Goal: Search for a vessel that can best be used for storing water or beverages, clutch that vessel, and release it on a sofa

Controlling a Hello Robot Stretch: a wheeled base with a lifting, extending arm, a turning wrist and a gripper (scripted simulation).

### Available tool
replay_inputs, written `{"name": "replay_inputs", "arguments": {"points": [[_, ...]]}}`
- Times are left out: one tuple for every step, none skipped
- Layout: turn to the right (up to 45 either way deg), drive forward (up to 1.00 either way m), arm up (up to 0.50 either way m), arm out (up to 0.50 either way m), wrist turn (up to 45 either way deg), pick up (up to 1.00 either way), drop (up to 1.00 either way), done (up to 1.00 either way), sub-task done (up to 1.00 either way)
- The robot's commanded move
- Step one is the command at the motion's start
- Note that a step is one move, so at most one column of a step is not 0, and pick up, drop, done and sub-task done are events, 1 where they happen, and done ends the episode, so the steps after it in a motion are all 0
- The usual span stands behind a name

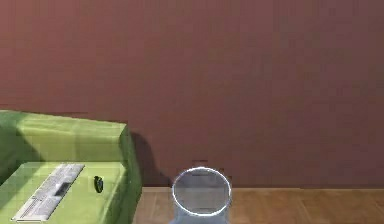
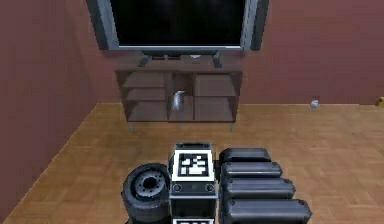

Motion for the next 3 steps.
{"name": "replay_inputs", "arguments": {"points": [[45.0,0.00,0.00,0.00,0.0,0.00,0.00,0.00,0.00],[45.0,0.00,0.00,0.00,0.0,0.00,0.00,0.00,0.00],[9.0,0.00,0.00,0.00,0.0,0.00,0.00,0.00,0.00]]}}
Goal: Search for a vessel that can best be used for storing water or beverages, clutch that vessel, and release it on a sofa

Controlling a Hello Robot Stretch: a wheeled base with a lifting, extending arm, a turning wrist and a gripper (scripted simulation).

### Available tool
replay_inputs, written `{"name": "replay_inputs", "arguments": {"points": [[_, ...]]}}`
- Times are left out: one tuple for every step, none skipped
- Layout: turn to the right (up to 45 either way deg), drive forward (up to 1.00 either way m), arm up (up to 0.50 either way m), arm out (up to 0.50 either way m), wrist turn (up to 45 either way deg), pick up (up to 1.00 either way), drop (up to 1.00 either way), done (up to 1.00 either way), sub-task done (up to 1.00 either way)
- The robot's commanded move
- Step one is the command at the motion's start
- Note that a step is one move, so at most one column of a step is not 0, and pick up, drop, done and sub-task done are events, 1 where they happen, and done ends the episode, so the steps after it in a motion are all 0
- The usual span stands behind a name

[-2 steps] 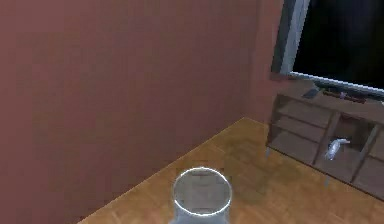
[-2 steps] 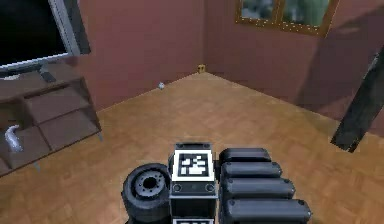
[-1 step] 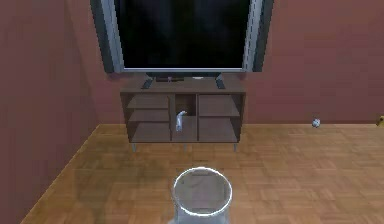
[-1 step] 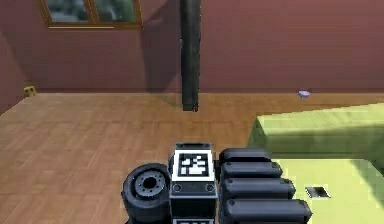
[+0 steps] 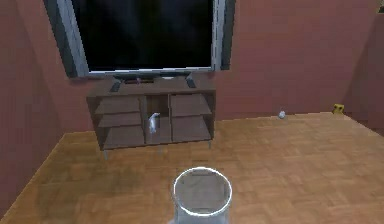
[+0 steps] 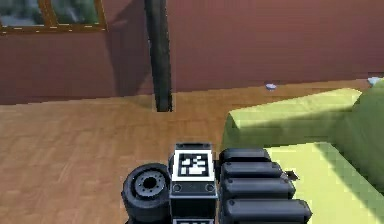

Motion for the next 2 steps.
{"name": "replay_inputs", "arguments": {"points": [[-45.0,0.00,0.00,0.00,0.0,0.00,0.00,0.00,0.00],[-45.0,0.00,0.00,0.00,0.0,0.00,0.00,0.00,0.00]]}}
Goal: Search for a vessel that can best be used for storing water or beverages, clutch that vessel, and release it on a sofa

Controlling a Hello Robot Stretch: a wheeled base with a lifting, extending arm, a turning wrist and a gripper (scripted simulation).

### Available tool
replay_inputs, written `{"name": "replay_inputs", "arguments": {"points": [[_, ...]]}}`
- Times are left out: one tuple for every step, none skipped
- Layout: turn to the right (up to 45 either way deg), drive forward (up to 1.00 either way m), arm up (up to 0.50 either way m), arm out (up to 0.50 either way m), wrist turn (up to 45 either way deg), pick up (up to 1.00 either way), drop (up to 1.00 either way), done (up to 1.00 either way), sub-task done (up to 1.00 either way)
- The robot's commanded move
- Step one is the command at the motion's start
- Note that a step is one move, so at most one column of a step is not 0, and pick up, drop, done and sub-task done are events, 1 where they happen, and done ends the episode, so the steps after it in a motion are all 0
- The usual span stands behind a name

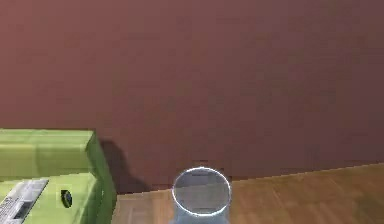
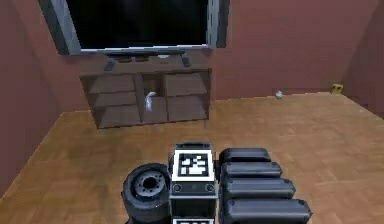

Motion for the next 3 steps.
{"name": "replay_inputs", "arguments": {"points": [[-27.0,0.00,0.00,0.00,0.0,0.00,0.00,0.00,0.00],[45.0,0.00,0.00,0.00,0.0,0.00,0.00,0.00,0.00],[45.0,0.00,0.00,0.00,0.0,0.00,0.00,0.00,0.00]]}}
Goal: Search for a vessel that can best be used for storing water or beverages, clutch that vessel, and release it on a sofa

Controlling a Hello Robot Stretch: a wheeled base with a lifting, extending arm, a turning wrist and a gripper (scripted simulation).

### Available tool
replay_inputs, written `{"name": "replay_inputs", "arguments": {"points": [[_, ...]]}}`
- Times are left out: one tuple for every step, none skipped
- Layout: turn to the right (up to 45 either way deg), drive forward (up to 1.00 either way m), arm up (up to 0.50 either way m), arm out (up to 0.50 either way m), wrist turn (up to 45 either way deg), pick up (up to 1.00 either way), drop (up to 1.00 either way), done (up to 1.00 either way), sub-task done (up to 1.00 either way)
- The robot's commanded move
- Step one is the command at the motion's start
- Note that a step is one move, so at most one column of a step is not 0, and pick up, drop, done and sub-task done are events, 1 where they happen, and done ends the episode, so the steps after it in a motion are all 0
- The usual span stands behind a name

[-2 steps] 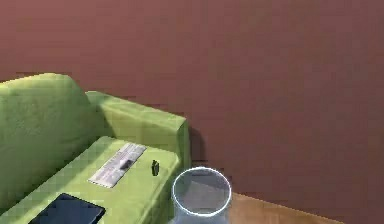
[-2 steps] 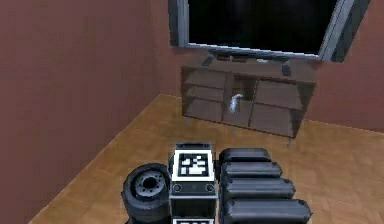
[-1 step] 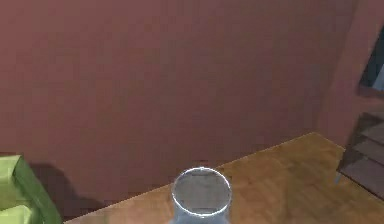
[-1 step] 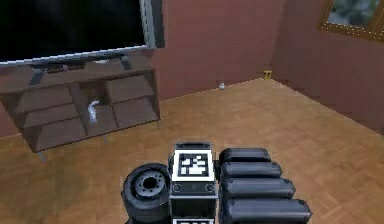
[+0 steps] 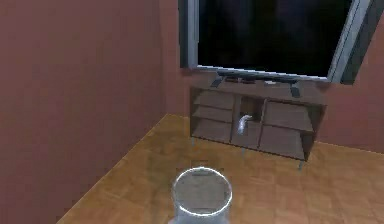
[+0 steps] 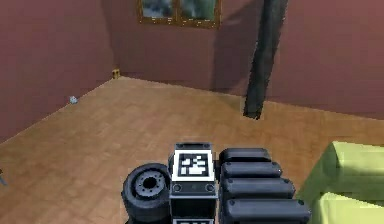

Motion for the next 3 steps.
{"name": "replay_inputs", "arguments": {"points": [[45.0,0.00,0.00,0.00,0.0,0.00,0.00,0.00,0.00],[15.0,0.00,0.00,0.00,0.0,0.00,0.00,0.00,0.00],[-45.0,0.00,0.00,0.00,0.0,0.00,0.00,0.00,0.00]]}}
